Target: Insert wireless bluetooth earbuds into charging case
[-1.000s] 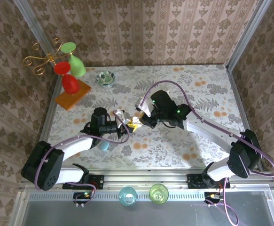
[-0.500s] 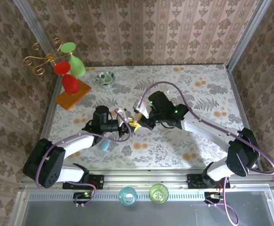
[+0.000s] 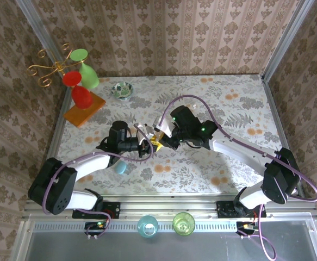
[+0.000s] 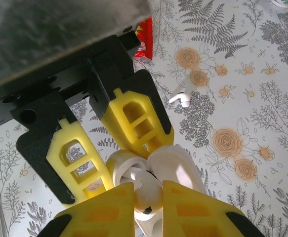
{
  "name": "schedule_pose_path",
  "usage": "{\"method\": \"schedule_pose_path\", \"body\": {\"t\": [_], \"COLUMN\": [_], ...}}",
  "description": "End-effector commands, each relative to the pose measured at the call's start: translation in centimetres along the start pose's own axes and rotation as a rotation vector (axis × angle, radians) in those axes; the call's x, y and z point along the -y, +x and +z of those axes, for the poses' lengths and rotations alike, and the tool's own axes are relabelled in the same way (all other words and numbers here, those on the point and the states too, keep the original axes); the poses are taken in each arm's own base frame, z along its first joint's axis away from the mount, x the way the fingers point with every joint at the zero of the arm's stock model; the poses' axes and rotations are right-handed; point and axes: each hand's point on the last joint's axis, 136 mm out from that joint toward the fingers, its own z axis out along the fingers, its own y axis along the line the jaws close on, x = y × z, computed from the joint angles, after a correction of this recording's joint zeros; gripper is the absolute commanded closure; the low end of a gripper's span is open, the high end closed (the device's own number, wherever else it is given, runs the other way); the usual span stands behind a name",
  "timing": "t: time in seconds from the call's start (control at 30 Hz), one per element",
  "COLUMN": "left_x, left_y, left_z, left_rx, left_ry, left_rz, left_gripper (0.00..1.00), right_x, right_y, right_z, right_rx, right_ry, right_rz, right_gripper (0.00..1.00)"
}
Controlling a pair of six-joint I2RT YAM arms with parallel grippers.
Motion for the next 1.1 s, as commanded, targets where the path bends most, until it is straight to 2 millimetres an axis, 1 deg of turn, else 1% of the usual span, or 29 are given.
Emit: {"method": "schedule_pose_path", "body": {"t": [0.0, 0.13, 0.27, 0.33, 0.43, 0.47, 0.57, 0.63, 0.73, 0.83, 0.93, 0.97, 1.0, 1.07], "left_x": [0.0, -0.1, -0.2, -0.3, -0.4, -0.4, -0.7, -0.8, -0.9, -1.0, -1.1, -1.2, -1.2, -1.3], "left_y": [-2.3, -2.3, -2.5, -2.6, -2.5, -2.4, -2.3, -2.3, -2.4, -2.6, -2.7, -2.6, -2.5, -2.4], "left_z": [0.3, 0.3, 0.1, 0.0, -0.3, -0.4, -0.7, -1.0, -1.3, -1.7, -2.2, -2.3, -2.3, -2.3], "left_rx": [0.048, 0.066, 0.088, 0.095, 0.107, 0.113, 0.137, 0.15, 0.162, 0.174, 0.182, 0.18, 0.175, 0.166], "left_ry": [0.022, 0.017, 0.014, 0.012, 0.006, 0.002, -0.012, -0.017, -0.022, -0.033, -0.045, -0.051, -0.055, -0.064], "left_rz": [0.009, -0.001, -0.006, -0.007, -0.009, -0.005, 0.004, 0.008, 0.022, 0.037, 0.045, 0.049, 0.051, 0.054], "left_gripper": [1.0, 1.0, 1.0, 1.0, 1.0, 1.0, 1.0, 1.0, 1.0, 1.0, 1.0, 1.0, 1.0, 1.0], "right_x": [-1.2, -1.2, -0.6, -0.4, 0.1, 0.2, 0.4, 0.4, 1.1, 3.1, 5.1, 5.6, 5.7, 4.8], "right_y": [-1.1, -1.1, -1.2, -1.3, -1.3, -1.7, -2.2, -2.7, -3.2, -3.6, -3.2, -3.1, -3.0, -3.3], "right_z": [0.2, 0.0, -0.6, -1.1, -2.0, -3.0, -4.8, -5.8, -7.2, -8.0, -7.9, -7.6, -7.3, -6.5], "right_rx": [0.024, 0.04, 0.059, 0.074, 0.095, 0.125, 0.203, 0.263, 0.341, 0.402, 0.418, 0.409, 0.392, 0.364], "right_ry": [-0.043, -0.04, -0.012, -0.003, 0.009, 0.013, -0.004, -0.031, -0.046, -0.018, 0.005, 0.015, 0.006, -0.068], "right_rz": [-0.042, -0.049, -0.047, -0.042, -0.027, -0.025, 0.012, 0.047, 0.123, 0.25, 0.382, 0.415, 0.432, 0.437], "right_gripper": [0.8, 0.76, 0.58, 0.52, 0.43, 0.4, 0.35, 0.34, 0.33, 0.33, 0.33, 0.36, 0.39, 0.45]}}
